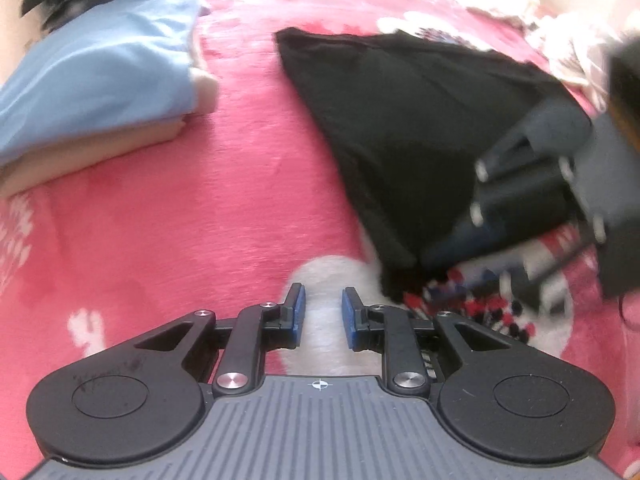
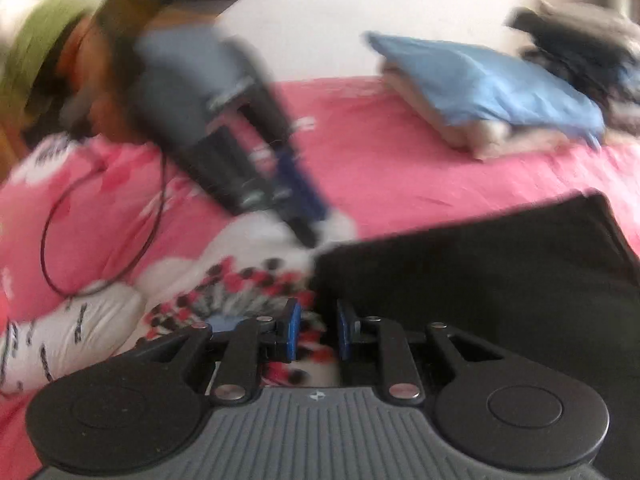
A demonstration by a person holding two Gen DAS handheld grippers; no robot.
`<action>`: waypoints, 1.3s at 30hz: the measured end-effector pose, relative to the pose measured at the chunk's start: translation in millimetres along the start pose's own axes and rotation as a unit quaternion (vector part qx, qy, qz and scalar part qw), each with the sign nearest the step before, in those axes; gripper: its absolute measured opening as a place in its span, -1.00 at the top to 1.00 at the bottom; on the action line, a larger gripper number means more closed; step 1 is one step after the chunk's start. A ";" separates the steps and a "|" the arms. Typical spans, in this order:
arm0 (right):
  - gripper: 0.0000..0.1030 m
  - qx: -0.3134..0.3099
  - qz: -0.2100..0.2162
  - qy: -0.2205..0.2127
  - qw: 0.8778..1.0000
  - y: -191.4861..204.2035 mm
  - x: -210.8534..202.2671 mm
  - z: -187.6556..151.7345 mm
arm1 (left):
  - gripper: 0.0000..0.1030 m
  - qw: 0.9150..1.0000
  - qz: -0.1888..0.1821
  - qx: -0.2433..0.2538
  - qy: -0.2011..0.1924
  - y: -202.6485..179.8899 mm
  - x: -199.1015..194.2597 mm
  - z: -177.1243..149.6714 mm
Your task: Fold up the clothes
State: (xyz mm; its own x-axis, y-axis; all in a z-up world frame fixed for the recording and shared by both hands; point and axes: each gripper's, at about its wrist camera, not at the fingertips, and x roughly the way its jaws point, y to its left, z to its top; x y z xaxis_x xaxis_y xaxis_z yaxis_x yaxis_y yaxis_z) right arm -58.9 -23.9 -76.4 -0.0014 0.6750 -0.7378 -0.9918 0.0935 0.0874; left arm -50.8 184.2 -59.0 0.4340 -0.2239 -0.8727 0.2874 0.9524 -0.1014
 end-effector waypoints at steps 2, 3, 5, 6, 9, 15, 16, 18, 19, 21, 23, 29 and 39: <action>0.64 -0.011 0.020 -0.016 1.000 9.4 -5.2 4.5 | 0.58 1.000 0.003 -0.007 -0.003 4.7 -1.9 -1.3; 0.64 -0.012 0.009 -0.024 1.000 9.2 -9.0 6.5 | 0.58 1.000 0.003 -0.010 -0.004 6.4 -2.5 -2.3; 0.64 -0.011 -0.026 -0.026 0.999 2.7 -9.5 8.2 | 0.58 1.000 0.001 -0.016 -0.005 9.6 -3.0 -3.7; 0.61 -0.007 -0.044 -0.021 0.999 -1.4 -6.5 8.5 | 0.58 1.000 -0.001 -0.021 -0.006 11.2 -2.7 -3.7; 0.56 -0.011 -0.044 0.005 0.999 3.0 9.2 9.1 | 0.58 0.999 -0.006 -0.034 -0.009 16.8 -1.6 -2.2; 0.40 -0.044 -0.056 -0.016 0.997 20.3 2.5 13.5 | 0.58 0.998 -0.017 -0.059 -0.013 24.9 -4.5 -0.2; 0.37 -0.049 -0.072 -0.013 0.996 18.7 3.3 12.7 | 0.57 0.998 -0.021 -0.065 -0.012 26.3 -4.6 -0.1; 0.30 -0.060 -0.094 -0.002 0.994 17.8 8.9 11.1 | 0.56 0.996 -0.029 -0.079 -0.012 29.0 -5.0 0.0; 0.25 -0.067 -0.101 0.005 0.993 18.4 13.0 10.3 | 0.56 0.996 -0.033 -0.085 -0.011 30.4 -5.1 0.0; 0.18 -0.083 -0.112 0.015 0.990 21.2 22.2 8.1 | 0.51 0.994 -0.042 -0.098 -0.010 33.1 -5.5 0.1; 0.19 -0.078 -0.114 0.015 0.990 19.4 25.9 9.0 | 0.46 0.992 -0.050 -0.111 -0.009 35.9 -5.8 0.2; 0.84 0.030 -0.100 0.002 0.995 -11.1 16.5 13.0 | 0.40 0.987 -0.075 -0.142 -0.011 37.8 -6.7 4.6; 0.86 0.130 -0.093 -0.042 0.986 -32.4 -19.6 9.0 | 0.29 0.955 -0.161 -0.249 -0.014 48.6 10.1 26.3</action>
